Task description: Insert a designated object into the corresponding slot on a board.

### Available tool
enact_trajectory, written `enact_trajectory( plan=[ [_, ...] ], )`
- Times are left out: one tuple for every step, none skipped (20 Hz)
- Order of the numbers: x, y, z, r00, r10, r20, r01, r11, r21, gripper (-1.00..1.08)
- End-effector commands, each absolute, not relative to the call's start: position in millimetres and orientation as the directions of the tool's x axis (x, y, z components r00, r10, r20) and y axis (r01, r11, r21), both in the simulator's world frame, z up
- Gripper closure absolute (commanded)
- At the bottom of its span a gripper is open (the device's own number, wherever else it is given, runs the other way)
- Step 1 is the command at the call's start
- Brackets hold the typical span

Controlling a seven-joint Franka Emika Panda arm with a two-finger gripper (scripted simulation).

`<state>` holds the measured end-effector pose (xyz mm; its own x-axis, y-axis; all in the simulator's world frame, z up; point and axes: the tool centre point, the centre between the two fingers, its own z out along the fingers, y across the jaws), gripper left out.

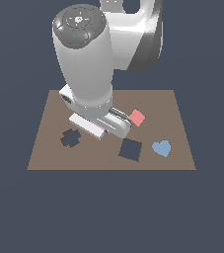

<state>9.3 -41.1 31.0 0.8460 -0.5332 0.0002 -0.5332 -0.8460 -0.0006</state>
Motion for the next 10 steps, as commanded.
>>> enact_trajectory(
  plan=[
    [9.1, -41.7, 29.9, 0.846, -0.534, 0.0, -0.534, -0.846, 0.0, 1.08],
    [9.1, -41.7, 29.9, 0.846, -0.534, 0.0, -0.534, -0.846, 0.0, 1.08],
    [9.1, -41.7, 29.9, 0.846, -0.534, 0.0, -0.534, -0.846, 0.0, 1.08],
    [9.1, -41.7, 29.9, 0.846, -0.534, 0.0, -0.534, -0.846, 0.0, 1.08],
    [9.1, -41.7, 29.9, 0.846, -0.534, 0.0, -0.534, -0.846, 0.0, 1.08],
    [9.1, -41.7, 29.9, 0.846, -0.534, 0.0, -0.534, -0.846, 0.0, 1.08],
    [9.3, -41.2, 30.9, 0.846, -0.533, 0.0, -0.533, -0.846, -0.001, 1.08],
    [9.3, -41.2, 31.0, 0.846, -0.533, 0.0, -0.533, -0.846, -0.001, 1.08],
    [9.3, -41.2, 31.0, 0.845, -0.534, 0.0, -0.534, -0.845, -0.001, 1.08],
    [9.3, -41.0, 31.0, 0.844, -0.536, 0.0, -0.536, -0.844, -0.001, 1.08]
  ],
)
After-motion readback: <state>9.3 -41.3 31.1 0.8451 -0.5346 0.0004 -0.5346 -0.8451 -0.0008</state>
